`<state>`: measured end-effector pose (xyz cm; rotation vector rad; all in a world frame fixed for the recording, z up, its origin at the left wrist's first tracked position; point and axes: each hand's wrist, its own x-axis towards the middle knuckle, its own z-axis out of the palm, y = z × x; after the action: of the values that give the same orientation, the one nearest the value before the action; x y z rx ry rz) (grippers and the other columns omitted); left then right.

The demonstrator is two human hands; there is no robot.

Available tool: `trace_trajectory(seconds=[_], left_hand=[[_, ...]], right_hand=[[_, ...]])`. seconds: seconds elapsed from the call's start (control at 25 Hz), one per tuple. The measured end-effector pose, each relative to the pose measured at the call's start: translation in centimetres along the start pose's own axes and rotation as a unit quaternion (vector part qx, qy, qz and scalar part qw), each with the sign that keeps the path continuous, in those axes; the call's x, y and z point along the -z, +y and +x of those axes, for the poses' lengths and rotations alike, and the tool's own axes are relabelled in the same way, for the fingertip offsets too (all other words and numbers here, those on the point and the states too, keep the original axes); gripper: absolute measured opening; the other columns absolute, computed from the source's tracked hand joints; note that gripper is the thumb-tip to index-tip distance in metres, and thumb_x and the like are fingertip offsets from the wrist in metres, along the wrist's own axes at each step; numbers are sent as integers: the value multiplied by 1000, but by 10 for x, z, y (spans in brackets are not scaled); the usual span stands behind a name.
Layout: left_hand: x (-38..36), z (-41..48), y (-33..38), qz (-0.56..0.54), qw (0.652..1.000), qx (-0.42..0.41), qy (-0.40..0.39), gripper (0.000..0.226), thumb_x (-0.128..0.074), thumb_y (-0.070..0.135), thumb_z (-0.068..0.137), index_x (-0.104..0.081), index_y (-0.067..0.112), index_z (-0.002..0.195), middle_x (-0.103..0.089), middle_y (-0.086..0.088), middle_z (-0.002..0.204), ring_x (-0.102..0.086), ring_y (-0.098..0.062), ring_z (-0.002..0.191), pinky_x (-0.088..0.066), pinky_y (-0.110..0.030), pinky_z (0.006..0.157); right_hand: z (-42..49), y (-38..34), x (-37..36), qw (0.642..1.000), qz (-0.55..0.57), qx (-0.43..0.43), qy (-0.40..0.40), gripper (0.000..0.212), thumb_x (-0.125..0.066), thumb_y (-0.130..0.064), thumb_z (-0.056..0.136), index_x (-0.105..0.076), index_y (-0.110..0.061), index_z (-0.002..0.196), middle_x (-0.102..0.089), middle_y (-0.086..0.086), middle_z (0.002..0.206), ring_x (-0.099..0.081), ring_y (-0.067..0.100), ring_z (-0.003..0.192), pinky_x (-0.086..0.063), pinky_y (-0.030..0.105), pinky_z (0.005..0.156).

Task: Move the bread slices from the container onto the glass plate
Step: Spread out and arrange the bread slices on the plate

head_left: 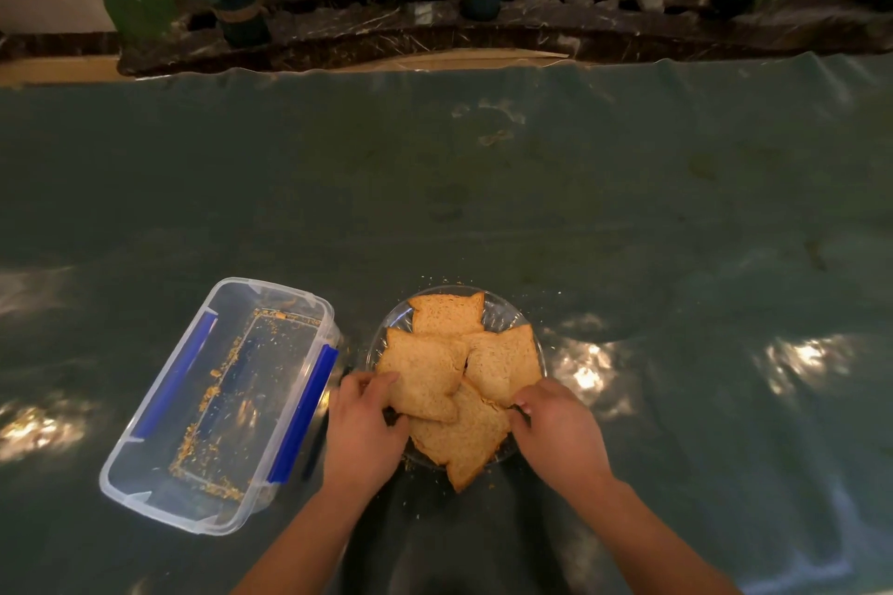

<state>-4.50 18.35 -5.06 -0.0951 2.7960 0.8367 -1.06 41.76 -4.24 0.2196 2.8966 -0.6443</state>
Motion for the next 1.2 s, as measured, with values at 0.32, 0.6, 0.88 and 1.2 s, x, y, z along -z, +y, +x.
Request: trace_trajectory(seconds=[0.32,0.6,0.88,1.2], left_hand=[[0,8,-7,-22,1000,8,4,54,-78,30,78,-62,25,129,-49,0,131,-43,-18,125,-36,-33,104],[-6,-6,-3,2,995,-5,-99,119,-70,78,52,-17,39,151,-1,5,160,-4,-24,147,-27,-48,115],[-22,-27,-5,144,978,-79,-128,141,-62,86,39,17,45,149,37,2,158,26,-28,147,-12,-56,118],[-21,-27,-8,118,985,-62,-112,130,-66,77,52,13,44,149,34,3,158,19,-27,150,-12,-52,120]], right_hand=[[-4,-5,-10,998,-36,13,-40,23,-52,-32,90,-68,-14,90,-57,1,93,-58,18,89,-47,27,77],[-4,-7,-14,998,-19,-7,-57,22,-56,-35,87,-67,-16,84,-47,-6,79,-45,12,71,-37,24,63],[-5,-2,-10,999,40,-30,-20,10,-61,-30,87,-65,-22,82,-55,-6,82,-59,15,75,-44,27,65],[18,19,-6,997,22,-77,-17,53,-75,-32,79,-54,-20,126,-50,0,116,-63,24,92,-51,31,74]])
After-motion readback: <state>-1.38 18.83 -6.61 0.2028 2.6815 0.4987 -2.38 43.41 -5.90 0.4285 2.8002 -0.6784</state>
